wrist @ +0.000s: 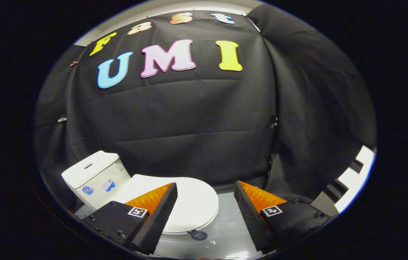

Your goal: Open the toilet lid.

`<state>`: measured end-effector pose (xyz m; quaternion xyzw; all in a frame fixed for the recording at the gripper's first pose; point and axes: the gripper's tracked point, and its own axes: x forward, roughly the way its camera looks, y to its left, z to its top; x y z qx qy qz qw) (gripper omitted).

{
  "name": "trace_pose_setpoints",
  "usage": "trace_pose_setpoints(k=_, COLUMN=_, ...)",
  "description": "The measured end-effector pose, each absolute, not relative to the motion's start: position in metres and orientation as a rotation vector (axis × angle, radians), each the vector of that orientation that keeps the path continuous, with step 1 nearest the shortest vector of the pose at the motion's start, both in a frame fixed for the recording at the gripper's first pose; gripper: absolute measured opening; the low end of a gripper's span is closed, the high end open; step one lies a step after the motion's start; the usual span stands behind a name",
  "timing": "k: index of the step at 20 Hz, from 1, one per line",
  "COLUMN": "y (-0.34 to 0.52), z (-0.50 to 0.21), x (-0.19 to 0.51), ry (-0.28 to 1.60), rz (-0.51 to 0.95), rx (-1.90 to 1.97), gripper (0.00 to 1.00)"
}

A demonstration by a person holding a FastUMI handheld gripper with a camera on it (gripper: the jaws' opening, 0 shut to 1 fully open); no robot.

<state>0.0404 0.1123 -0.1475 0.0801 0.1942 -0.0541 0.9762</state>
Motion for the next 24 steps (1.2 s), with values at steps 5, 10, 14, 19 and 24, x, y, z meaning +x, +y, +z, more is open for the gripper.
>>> trace_pose_setpoints(k=5, y=0.109, z=-0.235, x=0.023, ry=0.565, rz=-0.186, rx=0.344, gripper=0.99)
trace_pose_setpoints(k=10, y=0.124, z=-0.305, x=-0.008, ry=0.817, rz=-0.226, rx=0.628, gripper=0.99)
trace_pose_setpoints(k=14, y=0.134, z=-0.323, x=-0.019, ry=0.952, rz=-0.248, rx=0.801, gripper=0.99)
trace_pose_setpoints(k=19, y=0.148, z=-0.350, x=-0.030, ry=1.055, rz=-0.284, rx=0.992, gripper=0.97)
trace_pose_setpoints(k=24, y=0.159, z=-0.360, x=-0.023, ry=1.086, rz=-0.234, rx=1.057, gripper=0.91)
